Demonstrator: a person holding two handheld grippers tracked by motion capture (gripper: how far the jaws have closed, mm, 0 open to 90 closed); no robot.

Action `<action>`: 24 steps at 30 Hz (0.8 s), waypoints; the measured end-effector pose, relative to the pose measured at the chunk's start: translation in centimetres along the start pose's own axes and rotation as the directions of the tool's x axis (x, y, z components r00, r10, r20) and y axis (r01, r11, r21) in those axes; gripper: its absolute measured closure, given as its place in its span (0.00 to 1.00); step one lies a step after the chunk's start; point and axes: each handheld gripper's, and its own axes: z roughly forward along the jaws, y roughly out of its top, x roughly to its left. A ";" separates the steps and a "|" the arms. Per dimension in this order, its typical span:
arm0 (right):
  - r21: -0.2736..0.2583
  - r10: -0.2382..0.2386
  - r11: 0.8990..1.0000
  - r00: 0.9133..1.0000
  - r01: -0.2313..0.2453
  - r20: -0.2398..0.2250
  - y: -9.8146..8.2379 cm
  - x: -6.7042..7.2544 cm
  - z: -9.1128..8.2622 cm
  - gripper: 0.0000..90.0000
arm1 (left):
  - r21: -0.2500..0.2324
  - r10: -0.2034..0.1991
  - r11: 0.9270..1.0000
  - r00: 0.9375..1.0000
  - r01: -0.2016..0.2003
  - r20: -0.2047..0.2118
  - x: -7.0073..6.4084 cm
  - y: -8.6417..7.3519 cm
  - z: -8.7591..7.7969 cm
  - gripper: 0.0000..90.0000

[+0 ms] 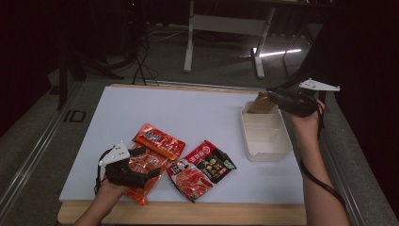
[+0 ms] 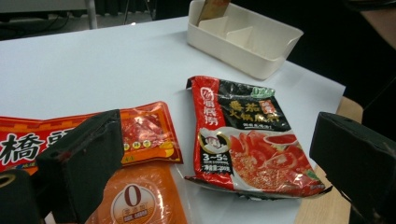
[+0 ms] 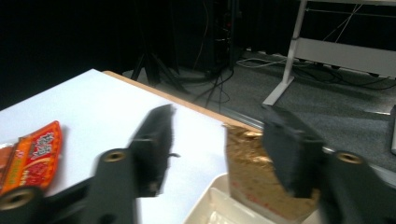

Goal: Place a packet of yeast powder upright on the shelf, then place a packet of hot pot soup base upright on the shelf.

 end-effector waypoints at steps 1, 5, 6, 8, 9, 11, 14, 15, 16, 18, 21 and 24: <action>-0.007 0.002 1.000 1.000 -0.002 0.000 0.0 0.4 -0.2 0.39 | -0.002 -0.003 1.000 1.000 0.003 0.006 0.0 0.0 0.0 0.04; -0.036 0.009 0.999 1.000 -0.009 0.009 -0.2 1.9 -1.0 0.25 | 0.018 0.003 1.000 1.000 -0.003 0.010 0.0 0.2 0.2 0.04; -0.034 0.005 0.999 1.000 -0.005 0.013 -0.3 2.4 -1.1 0.20 | 0.022 0.006 1.000 1.000 -0.006 0.017 0.0 0.2 0.2 0.05; -0.038 0.002 0.999 1.000 -0.002 0.002 -0.6 3.3 -1.4 0.16 | 0.032 0.008 0.999 1.000 -0.009 0.030 0.1 0.3 0.5 0.06; -0.059 0.001 0.998 1.000 -0.002 -0.021 -0.8 4.1 -1.8 0.15 | 0.035 0.013 0.999 0.999 -0.014 0.031 0.1 0.3 0.5 0.06; -0.069 0.004 0.998 1.000 -0.006 -0.031 -1.1 4.8 -2.1 0.14 | 0.034 0.027 0.999 0.999 -0.028 0.026 0.1 0.4 0.6 0.09; -0.082 -0.003 0.997 0.999 -0.002 -0.051 -1.5 6.2 -2.7 0.14 | 0.042 0.039 0.998 0.998 -0.041 0.046 0.4 0.9 0.9 0.18; -0.089 -0.003 0.996 0.998 -0.002 -0.060 -1.7 6.7 -3.0 0.14 | 0.046 0.047 0.998 0.998 -0.049 0.043 0.4 1.1 1.0 0.21; -0.097 -0.014 0.995 0.998 0.007 -0.069 -2.0 7.3 -3.3 0.14 | 0.049 0.054 0.997 0.998 -0.056 0.041 0.5 1.1 1.1 0.23; -0.111 -0.036 0.993 0.997 0.029 -0.066 -2.3 8.1 -3.7 0.15 | 0.062 0.060 0.996 0.997 -0.063 0.047 0.6 1.4 1.4 0.28; -0.119 -0.028 0.993 0.994 0.015 -0.103 -2.8 8.9 -4.3 0.16 | 0.080 0.063 0.995 0.997 -0.067 0.045 0.7 1.6 1.8 0.35; -0.129 -0.029 0.992 0.991 0.012 -0.130 -3.5 9.8 -4.9 0.16 | 0.104 0.078 0.991 0.996 -0.082 0.045 0.7 1.7 2.1 0.43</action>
